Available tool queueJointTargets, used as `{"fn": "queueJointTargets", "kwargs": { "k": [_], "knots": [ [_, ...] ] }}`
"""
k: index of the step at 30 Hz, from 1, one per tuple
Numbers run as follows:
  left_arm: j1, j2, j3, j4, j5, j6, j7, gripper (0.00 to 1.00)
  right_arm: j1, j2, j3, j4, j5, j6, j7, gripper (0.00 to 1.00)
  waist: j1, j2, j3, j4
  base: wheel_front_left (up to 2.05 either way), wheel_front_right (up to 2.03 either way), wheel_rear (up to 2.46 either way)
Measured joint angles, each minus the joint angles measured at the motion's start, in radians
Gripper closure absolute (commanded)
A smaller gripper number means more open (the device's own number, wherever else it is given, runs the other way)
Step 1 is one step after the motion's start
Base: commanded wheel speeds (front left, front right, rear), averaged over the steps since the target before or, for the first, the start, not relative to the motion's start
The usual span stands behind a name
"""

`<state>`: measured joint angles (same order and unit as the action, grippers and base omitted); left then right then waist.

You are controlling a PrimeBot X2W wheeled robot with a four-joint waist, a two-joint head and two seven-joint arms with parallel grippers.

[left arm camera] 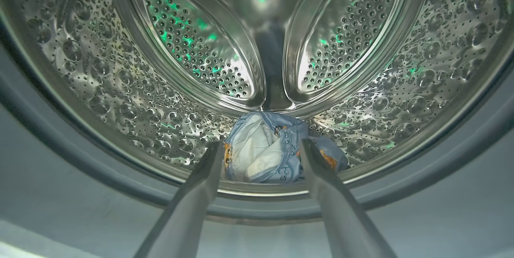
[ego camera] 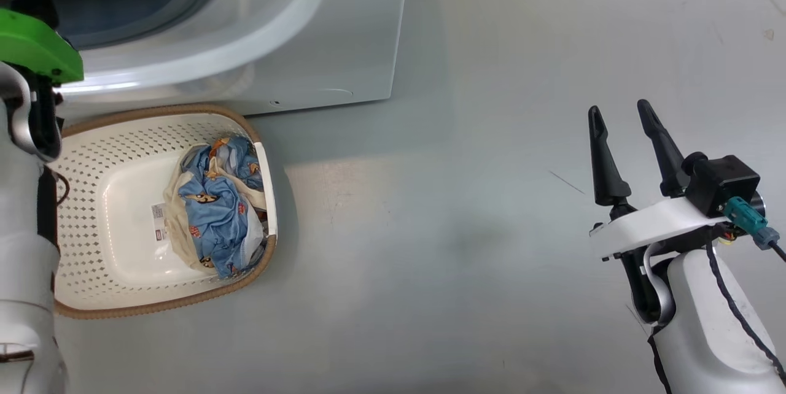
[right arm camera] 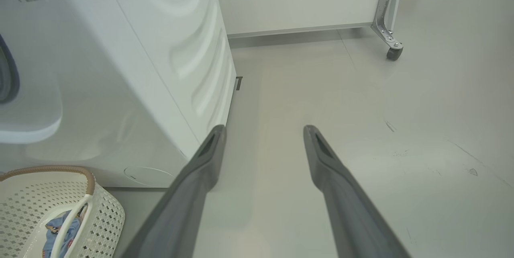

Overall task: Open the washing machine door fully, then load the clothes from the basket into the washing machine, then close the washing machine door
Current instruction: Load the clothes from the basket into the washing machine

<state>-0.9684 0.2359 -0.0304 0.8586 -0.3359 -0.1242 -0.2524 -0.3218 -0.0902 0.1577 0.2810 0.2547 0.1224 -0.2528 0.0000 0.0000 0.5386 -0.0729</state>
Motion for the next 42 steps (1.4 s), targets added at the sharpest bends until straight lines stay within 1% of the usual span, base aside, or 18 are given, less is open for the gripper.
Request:
{"fn": "queueJointTargets", "kwargs": {
  "k": [2,9,15,19,27,36,38,42],
  "knots": [
    [0.032,-0.001,0.001,-0.006,0.0,0.0,0.0,0.0,0.015,0.0,0.001,0.008,0.0,0.0,0.0,0.0,0.0,0.0,-0.028,0.002,0.0,0.0,0.0],
    [0.131,-0.008,0.033,-0.118,0.002,0.0,-0.001,0.0,0.062,-0.004,0.003,0.015,-0.003,0.0,0.0,0.0,0.0,0.0,-0.123,0.008,0.0,0.0,0.0],
    [0.256,-0.039,0.039,-0.174,0.01,0.0,-0.001,0.0,0.092,-0.01,-0.007,0.015,-0.008,0.0,0.0,0.0,0.0,0.0,-0.195,0.015,0.0,0.0,0.0],
    [0.347,-0.051,0.07,-0.224,0.01,0.003,-0.001,0.0,0.103,-0.009,-0.007,0.008,-0.011,0.0,0.0,0.0,0.0,0.0,-0.238,0.021,0.0,0.0,0.0],
    [0.503,-0.068,0.078,-0.312,0.042,0.011,-0.001,0.0,0.136,-0.016,-0.014,0.008,-0.018,0.0,0.0,0.0,0.0,0.0,-0.318,0.034,0.0,0.0,0.0],
    [0.674,-0.072,0.123,-0.452,0.073,0.038,-0.001,0.0,0.161,-0.009,0.008,-0.006,-0.026,0.0,0.0,0.0,0.0,0.0,-0.372,0.036,0.0,0.0,0.0],
    [0.689,-0.075,0.125,-0.459,0.073,0.038,-0.001,0.0,0.164,-0.009,0.007,-0.006,-0.027,0.0,0.0,0.0,0.0,0.0,-0.375,0.034,0.0,0.0,0.0],
    [0.756,-0.103,0.129,-0.504,0.081,0.048,-0.001,0.0,0.17,-0.009,0.004,-0.01,-0.027,0.0,0.0,0.0,0.0,0.0,-0.386,0.023,0.0,0.0,0.0]
  ]
}}
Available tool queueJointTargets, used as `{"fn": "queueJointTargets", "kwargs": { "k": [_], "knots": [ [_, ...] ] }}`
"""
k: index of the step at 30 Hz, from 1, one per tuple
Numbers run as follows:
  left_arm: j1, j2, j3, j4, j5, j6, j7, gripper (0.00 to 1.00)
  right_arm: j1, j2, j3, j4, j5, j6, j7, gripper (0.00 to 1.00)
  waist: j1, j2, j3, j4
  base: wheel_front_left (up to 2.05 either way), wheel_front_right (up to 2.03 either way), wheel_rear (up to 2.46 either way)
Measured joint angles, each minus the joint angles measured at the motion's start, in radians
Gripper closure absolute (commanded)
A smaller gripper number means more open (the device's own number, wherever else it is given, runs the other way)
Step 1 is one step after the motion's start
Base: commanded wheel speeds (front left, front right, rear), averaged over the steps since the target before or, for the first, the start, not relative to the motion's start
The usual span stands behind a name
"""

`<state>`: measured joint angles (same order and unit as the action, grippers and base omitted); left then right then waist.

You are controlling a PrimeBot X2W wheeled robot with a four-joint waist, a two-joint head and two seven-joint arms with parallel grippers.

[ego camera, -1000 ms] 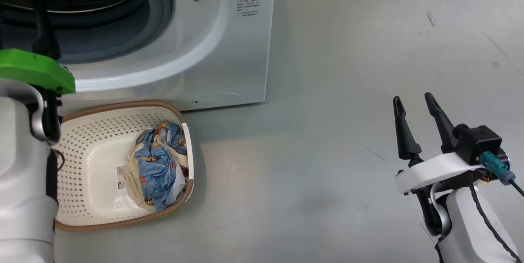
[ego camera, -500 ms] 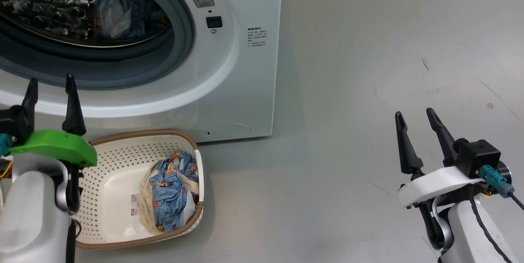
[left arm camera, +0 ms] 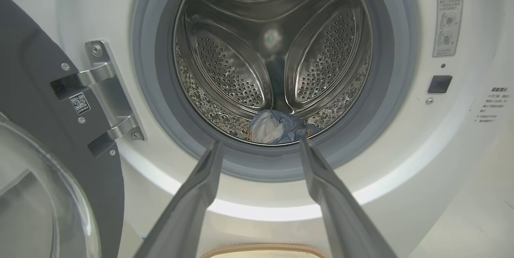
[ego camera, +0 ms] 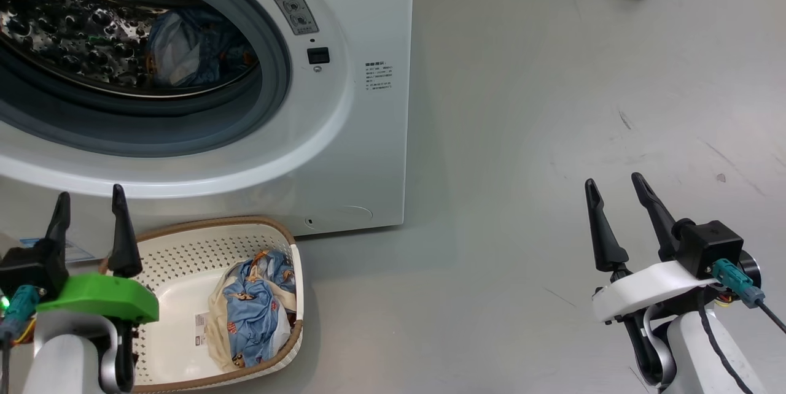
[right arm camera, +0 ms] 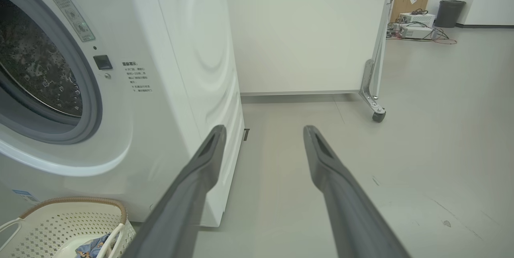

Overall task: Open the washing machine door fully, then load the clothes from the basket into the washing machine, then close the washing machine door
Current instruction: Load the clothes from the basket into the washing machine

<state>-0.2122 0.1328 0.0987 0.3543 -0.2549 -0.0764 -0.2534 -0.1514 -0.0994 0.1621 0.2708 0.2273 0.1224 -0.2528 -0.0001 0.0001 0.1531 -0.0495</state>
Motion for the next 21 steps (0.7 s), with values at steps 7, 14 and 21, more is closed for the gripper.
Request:
{"fn": "queueJointTargets", "kwargs": {
  "k": [7,14,21],
  "knots": [
    [0.08,-0.036,0.01,-0.069,0.017,0.007,0.0,0.0,0.018,-0.001,-0.013,-0.019,-0.002,0.0,0.0,0.0,0.0,0.0,-0.008,-0.01,0.0,0.0,0.0],
    [0.161,-0.053,0.022,-0.117,0.026,0.008,0.0,0.0,0.021,-0.002,-0.019,-0.035,-0.011,0.0,0.0,0.0,0.0,0.0,-0.021,-0.014,0.0,0.0,0.0],
    [0.207,-0.06,0.023,-0.155,0.042,0.008,0.0,0.0,0.042,-0.001,-0.023,-0.041,-0.019,-0.001,0.0,0.0,0.0,0.0,-0.036,-0.012,0.0,0.0,0.0]
  ]
}}
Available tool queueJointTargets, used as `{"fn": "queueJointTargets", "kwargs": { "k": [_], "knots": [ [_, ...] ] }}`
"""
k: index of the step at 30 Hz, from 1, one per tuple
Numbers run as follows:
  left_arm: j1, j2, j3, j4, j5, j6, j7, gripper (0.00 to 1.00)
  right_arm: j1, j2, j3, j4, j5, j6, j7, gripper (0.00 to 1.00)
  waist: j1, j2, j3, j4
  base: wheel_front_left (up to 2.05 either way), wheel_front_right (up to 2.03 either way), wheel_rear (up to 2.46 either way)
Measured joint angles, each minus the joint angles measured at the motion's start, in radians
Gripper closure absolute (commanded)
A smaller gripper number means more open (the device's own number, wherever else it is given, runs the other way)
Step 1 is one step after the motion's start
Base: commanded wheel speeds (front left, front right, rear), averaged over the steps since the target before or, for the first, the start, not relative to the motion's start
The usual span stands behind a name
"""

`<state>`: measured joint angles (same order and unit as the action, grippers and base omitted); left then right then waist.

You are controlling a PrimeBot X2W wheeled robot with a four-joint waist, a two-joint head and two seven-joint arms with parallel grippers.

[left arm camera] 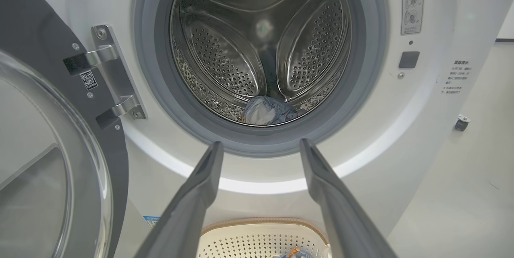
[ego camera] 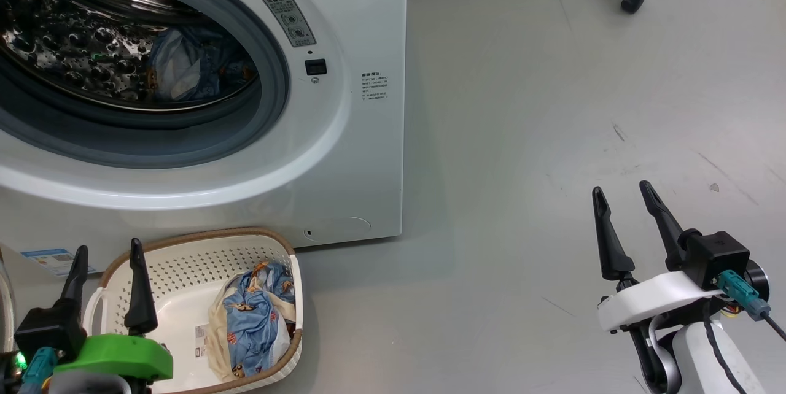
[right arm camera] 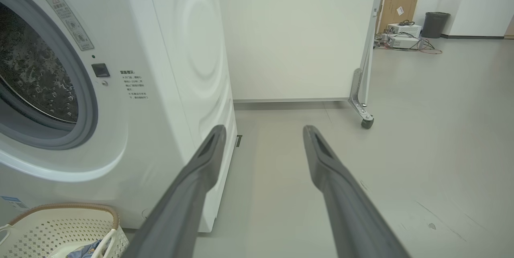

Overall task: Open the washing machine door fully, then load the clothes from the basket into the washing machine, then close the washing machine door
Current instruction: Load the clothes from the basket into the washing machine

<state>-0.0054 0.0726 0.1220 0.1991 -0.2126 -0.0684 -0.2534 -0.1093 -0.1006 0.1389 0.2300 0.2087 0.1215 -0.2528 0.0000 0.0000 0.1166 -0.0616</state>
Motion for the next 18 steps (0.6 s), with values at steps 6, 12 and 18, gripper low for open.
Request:
{"fn": "queueJointTargets", "kwargs": {
  "k": [6,12,18],
  "knots": [
    [0.029,-0.004,0.0,-0.021,0.002,0.0,0.0,0.0,0.001,0.0,0.001,-0.006,-0.007,0.0,0.0,0.0,0.0,0.0,-0.005,0.002,0.0,0.0,0.0],
    [0.049,-0.011,0.0,-0.038,0.008,0.0,0.0,0.0,0.011,0.0,0.001,-0.011,-0.009,0.0,0.0,0.0,0.0,0.0,-0.007,0.001,0.0,0.0,0.0],
    [0.058,-0.015,-0.001,-0.048,0.01,0.0,0.0,0.0,0.018,0.0,0.001,-0.013,-0.009,0.0,0.0,0.0,0.0,0.0,-0.008,0.001,0.0,0.0,0.0]
  ]
}}
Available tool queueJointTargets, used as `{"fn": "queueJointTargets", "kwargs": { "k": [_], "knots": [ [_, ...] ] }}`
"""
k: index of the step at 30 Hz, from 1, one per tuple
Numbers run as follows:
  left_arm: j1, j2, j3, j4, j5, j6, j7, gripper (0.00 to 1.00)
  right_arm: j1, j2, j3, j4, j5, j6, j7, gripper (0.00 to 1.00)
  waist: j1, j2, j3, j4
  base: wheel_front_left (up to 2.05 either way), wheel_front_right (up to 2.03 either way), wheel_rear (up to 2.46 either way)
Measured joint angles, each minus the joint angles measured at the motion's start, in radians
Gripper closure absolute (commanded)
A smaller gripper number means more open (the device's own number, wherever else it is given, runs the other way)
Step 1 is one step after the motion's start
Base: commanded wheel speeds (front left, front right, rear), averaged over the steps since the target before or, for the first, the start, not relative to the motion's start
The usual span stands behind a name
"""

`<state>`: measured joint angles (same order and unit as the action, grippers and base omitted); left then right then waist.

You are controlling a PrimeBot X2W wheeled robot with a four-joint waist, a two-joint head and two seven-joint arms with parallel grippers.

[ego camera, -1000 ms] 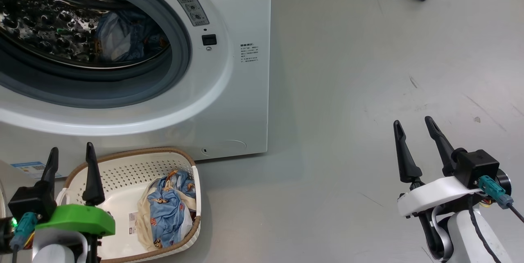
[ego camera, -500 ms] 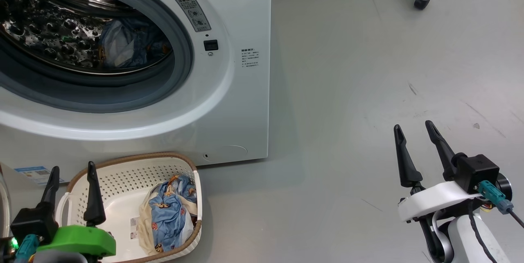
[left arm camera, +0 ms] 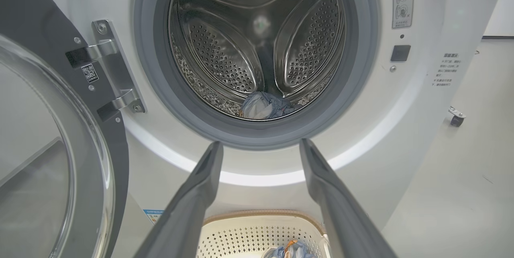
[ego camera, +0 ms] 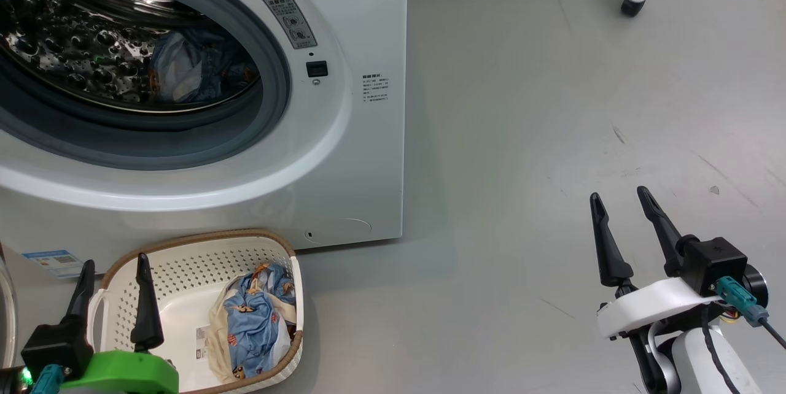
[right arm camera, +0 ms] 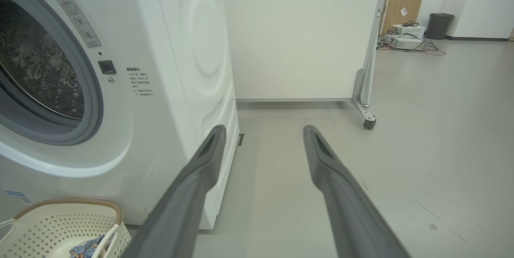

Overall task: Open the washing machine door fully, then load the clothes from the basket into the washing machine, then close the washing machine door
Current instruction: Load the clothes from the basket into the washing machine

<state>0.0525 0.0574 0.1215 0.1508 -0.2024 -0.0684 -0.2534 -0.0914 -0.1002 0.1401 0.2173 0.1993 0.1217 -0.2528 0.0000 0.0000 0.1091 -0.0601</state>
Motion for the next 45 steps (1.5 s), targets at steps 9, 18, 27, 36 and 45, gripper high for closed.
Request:
{"fn": "queueJointTargets", "kwargs": {
  "k": [9,18,27,36,45],
  "knots": [
    [0.015,-0.003,-0.001,-0.007,0.002,0.0,0.0,0.0,0.002,-0.001,0.0,-0.001,-0.001,0.0,0.0,0.0,0.0,0.0,0.0,0.005,0.0,0.0,0.0],
    [0.023,-0.004,-0.007,-0.031,0.005,-0.002,0.0,0.0,0.018,0.0,-0.005,-0.01,-0.001,0.0,0.0,0.0,0.0001,0.0,0.009,0.011,0.0,0.0,0.0],
    [0.023,-0.007,-0.025,-0.038,0.005,-0.006,0.0,0.0,0.019,-0.001,-0.014,-0.015,0.0,0.0,0.0,0.0,0.0,0.0,0.053,0.022,0.0,0.0,0.0],
    [0.011,-0.008,-0.033,-0.035,0.005,-0.01,0.0,0.0,0.019,-0.001,-0.017,-0.015,0.0,0.0,0.0,0.0,0.0,0.0,0.103,0.034,0.0,0.0,0.0],
    [-0.03,-0.009,-0.037,-0.034,0.005,-0.011,0.0,0.0,0.015,-0.002,-0.018,-0.017,0.0,0.0,0.0,0.0,0.0,0.0,0.153,0.033,0.0,0.0,0.0]
  ]
}}
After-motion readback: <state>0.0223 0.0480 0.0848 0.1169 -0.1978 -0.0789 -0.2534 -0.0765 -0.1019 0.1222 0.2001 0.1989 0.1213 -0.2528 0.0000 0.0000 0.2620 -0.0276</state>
